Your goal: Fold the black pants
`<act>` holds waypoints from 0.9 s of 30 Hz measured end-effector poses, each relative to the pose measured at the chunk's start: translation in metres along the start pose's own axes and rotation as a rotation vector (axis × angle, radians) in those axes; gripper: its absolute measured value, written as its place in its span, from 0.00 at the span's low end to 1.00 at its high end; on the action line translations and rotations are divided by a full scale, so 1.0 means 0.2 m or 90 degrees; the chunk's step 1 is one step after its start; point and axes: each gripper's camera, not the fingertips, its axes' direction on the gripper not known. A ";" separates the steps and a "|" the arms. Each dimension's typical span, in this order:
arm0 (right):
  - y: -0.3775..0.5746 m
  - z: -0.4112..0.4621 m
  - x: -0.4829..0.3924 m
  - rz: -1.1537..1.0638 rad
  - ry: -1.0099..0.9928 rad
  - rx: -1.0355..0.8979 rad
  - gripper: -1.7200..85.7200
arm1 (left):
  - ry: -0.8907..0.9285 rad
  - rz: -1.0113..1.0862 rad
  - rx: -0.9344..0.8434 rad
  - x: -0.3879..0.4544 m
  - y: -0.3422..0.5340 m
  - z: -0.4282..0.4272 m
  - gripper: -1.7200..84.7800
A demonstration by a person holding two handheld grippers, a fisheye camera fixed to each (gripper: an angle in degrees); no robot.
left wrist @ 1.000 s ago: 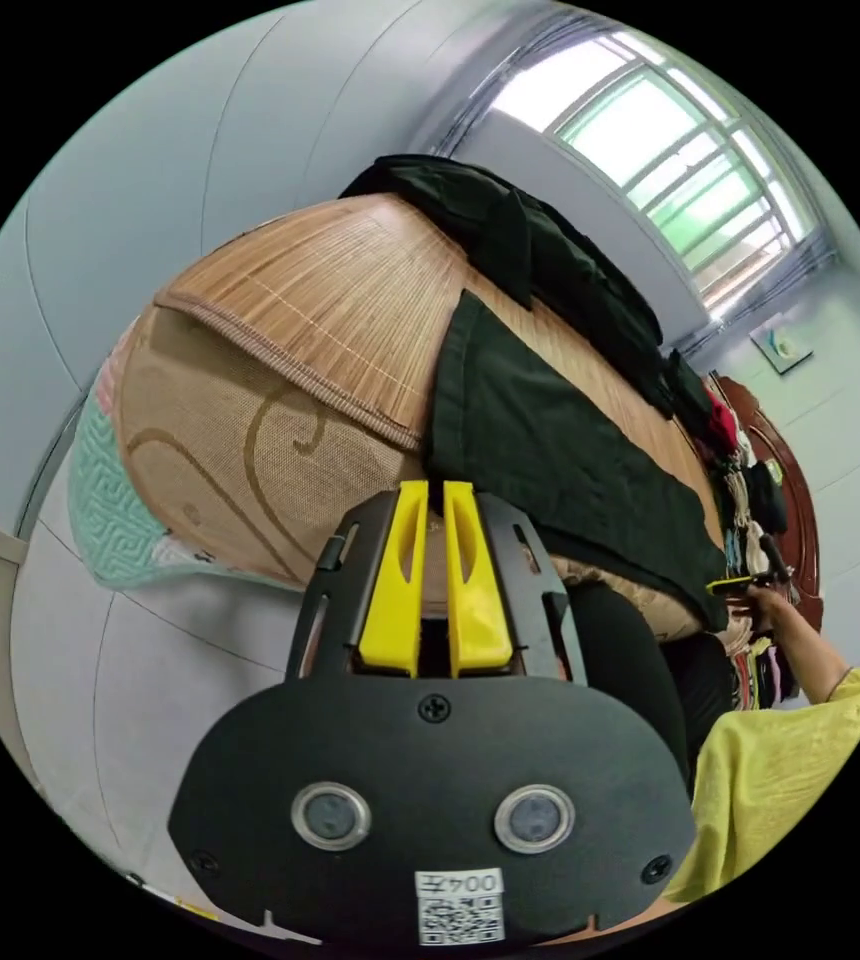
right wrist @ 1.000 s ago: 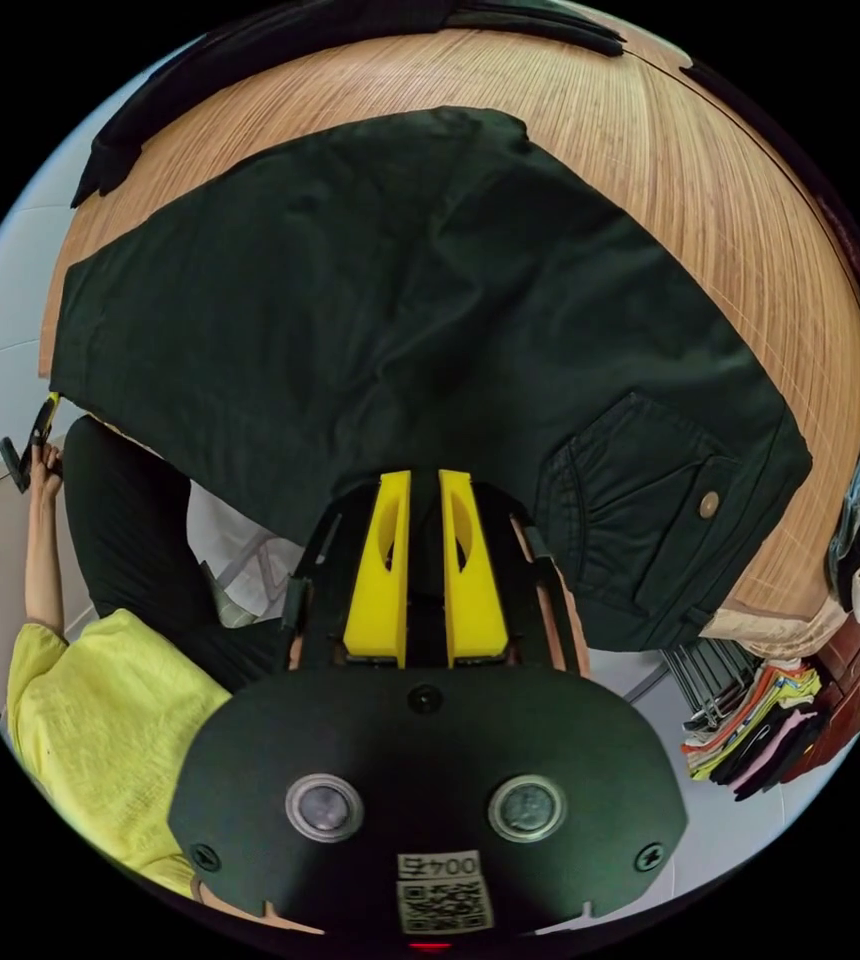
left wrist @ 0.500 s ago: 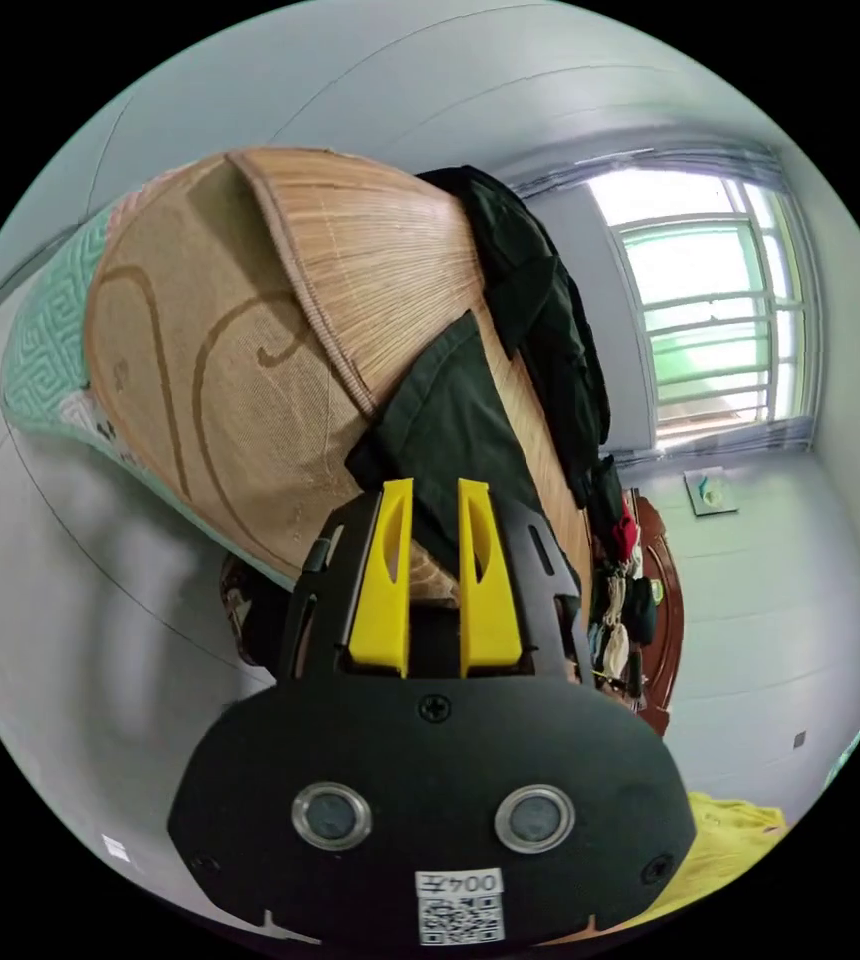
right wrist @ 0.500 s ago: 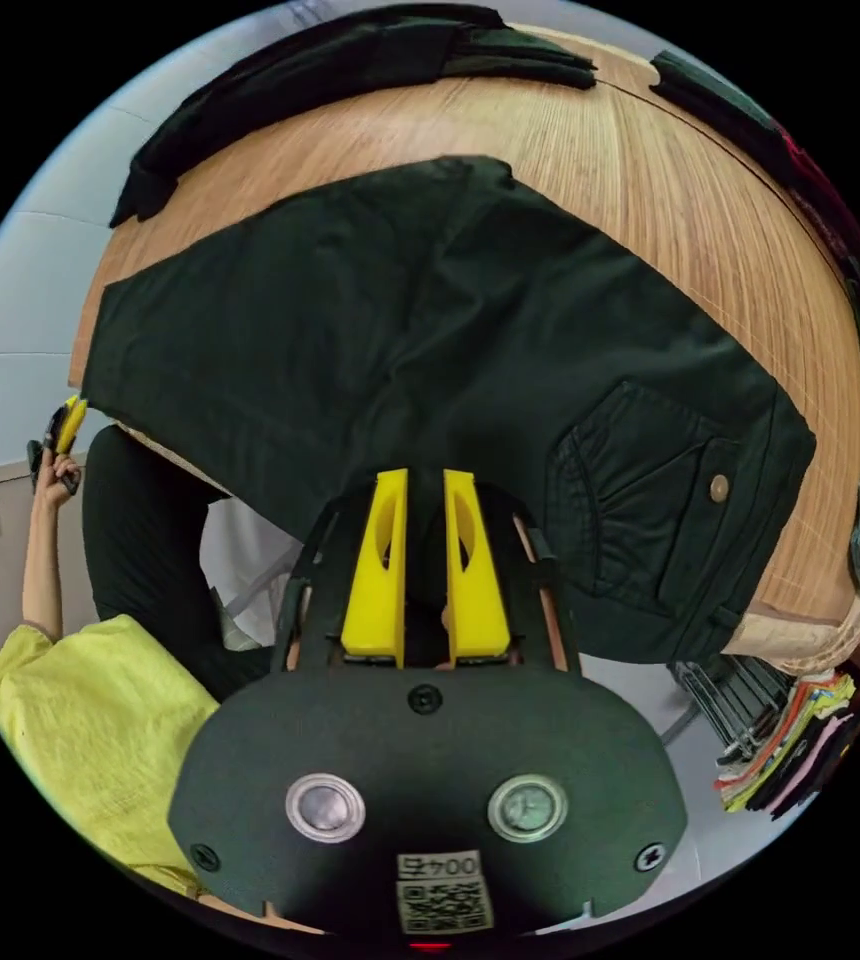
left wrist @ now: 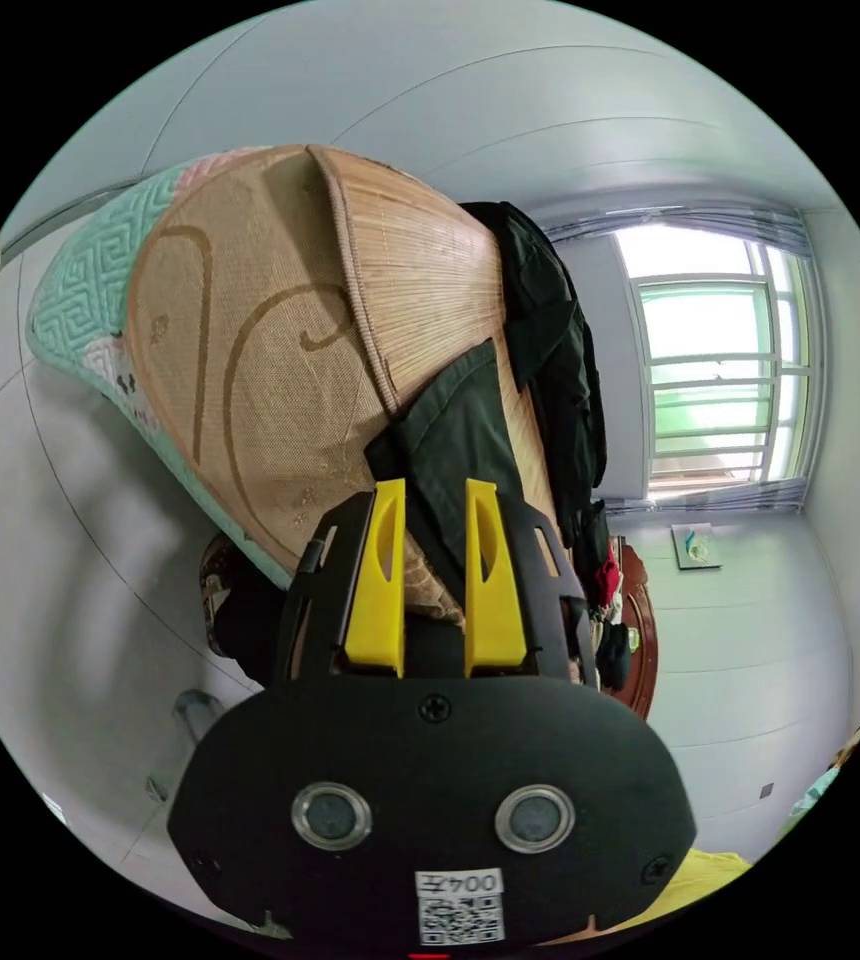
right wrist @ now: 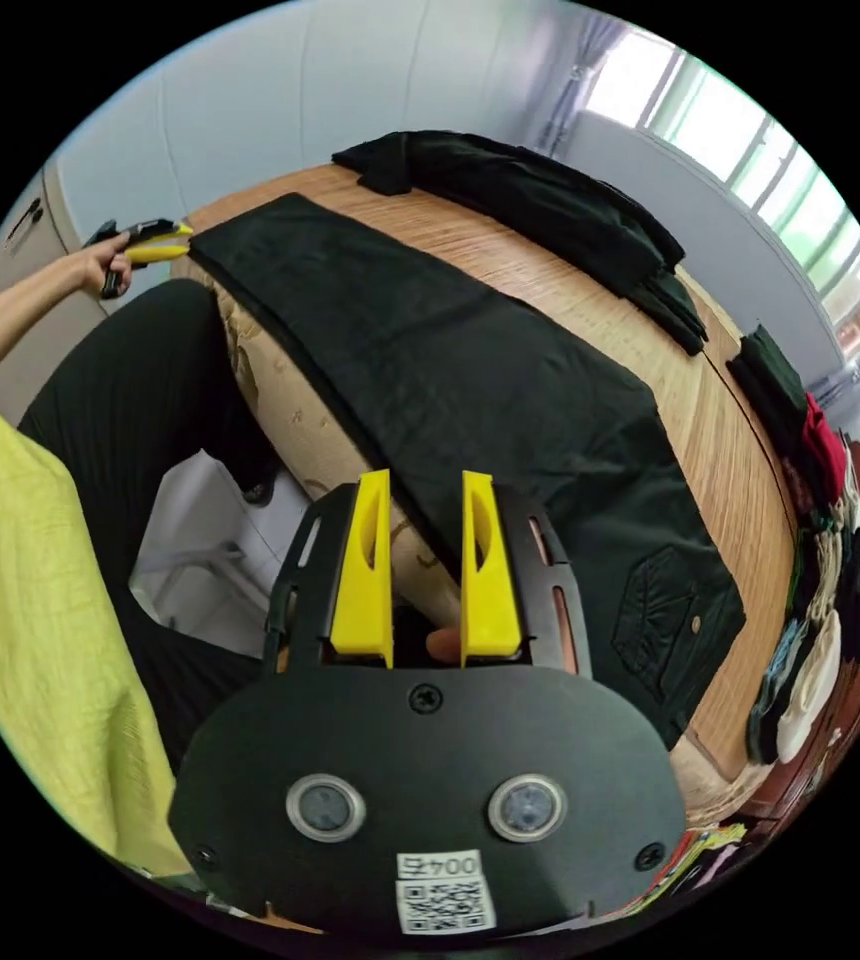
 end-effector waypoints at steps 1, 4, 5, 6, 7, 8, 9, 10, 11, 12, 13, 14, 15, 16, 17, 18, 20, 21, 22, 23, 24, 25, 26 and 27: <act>0.01 0.03 -0.05 -0.019 0.012 -0.012 0.14 | 0.002 -0.001 -0.001 0.00 0.00 0.01 0.12; 0.05 0.08 -0.13 -0.056 0.051 -0.036 0.13 | 0.002 0.002 -0.005 0.01 -0.01 0.03 0.12; 0.06 0.09 -0.15 -0.065 0.058 -0.041 0.13 | 0.004 0.001 -0.007 0.01 -0.02 0.03 0.12; 0.07 0.11 -0.18 -0.078 0.072 -0.050 0.13 | 0.006 -0.001 -0.010 0.01 -0.02 0.05 0.12; 0.08 0.12 -0.20 -0.089 0.086 -0.057 0.13 | 0.009 -0.004 -0.011 0.01 -0.02 0.05 0.13; 0.09 0.13 -0.21 -0.093 0.093 -0.061 0.13 | 0.011 -0.006 -0.011 0.01 -0.03 0.06 0.13; 0.10 0.15 -0.24 -0.106 0.108 -0.071 0.13 | 0.014 -0.012 -0.010 0.00 -0.03 0.06 0.13; 0.12 0.17 -0.26 -0.119 0.122 -0.087 0.13 | 0.020 -0.020 -0.007 -0.01 -0.03 0.06 0.13; 0.12 0.19 -0.27 -0.126 0.131 -0.096 0.13 | 0.024 -0.024 -0.005 -0.01 -0.03 0.06 0.13; 0.14 0.21 -0.29 -0.137 0.152 -0.108 0.12 | 0.028 -0.032 0.001 -0.02 -0.03 0.06 0.13; 0.15 0.22 -0.31 -0.141 0.166 -0.118 0.12 | 0.033 -0.039 0.005 -0.02 -0.03 0.05 0.13; 0.15 0.23 -0.31 -0.139 0.171 -0.119 0.11 | 0.036 -0.042 0.008 -0.03 -0.03 0.05 0.13; 0.16 0.22 -0.31 -0.128 0.180 -0.114 0.10 | 0.040 -0.049 0.011 -0.03 -0.02 0.05 0.13; 0.16 0.22 -0.31 -0.118 0.179 -0.111 0.09 | 0.043 -0.054 0.014 -0.04 -0.02 0.05 0.13; 0.16 0.22 -0.31 -0.114 0.176 -0.111 0.09 | 0.046 -0.056 0.015 -0.04 -0.02 0.05 0.13; 0.16 0.22 -0.31 -0.109 0.171 -0.113 0.08 | 0.049 -0.060 0.015 -0.04 -0.02 0.06 0.13; 0.16 0.22 -0.32 -0.107 0.164 -0.117 0.07 | 0.049 -0.058 0.013 -0.02 -0.03 0.07 0.13; 0.15 0.22 -0.32 -0.105 0.157 -0.119 0.06 | 0.043 -0.054 0.011 -0.01 -0.04 0.07 0.13; 0.15 0.22 -0.32 -0.100 0.158 -0.120 0.05 | 0.038 -0.052 0.010 0.00 -0.04 0.08 0.12; 0.15 0.22 -0.32 -0.097 0.159 -0.120 0.04 | 0.037 -0.051 0.011 0.01 -0.04 0.09 0.12; 0.14 0.21 -0.32 -0.093 0.157 -0.122 0.03 | 0.035 -0.051 0.011 0.02 -0.05 0.09 0.10; 0.14 0.21 -0.32 -0.088 0.155 -0.123 0.02 | 0.032 -0.045 0.014 0.03 -0.05 0.10 0.08; 0.14 0.21 -0.31 -0.086 0.153 -0.124 0.02 | 0.028 -0.040 0.015 0.04 -0.05 0.10 0.07; 0.13 0.20 -0.30 -0.083 0.149 -0.124 0.02 | 0.017 -0.031 0.018 0.07 -0.04 0.09 0.05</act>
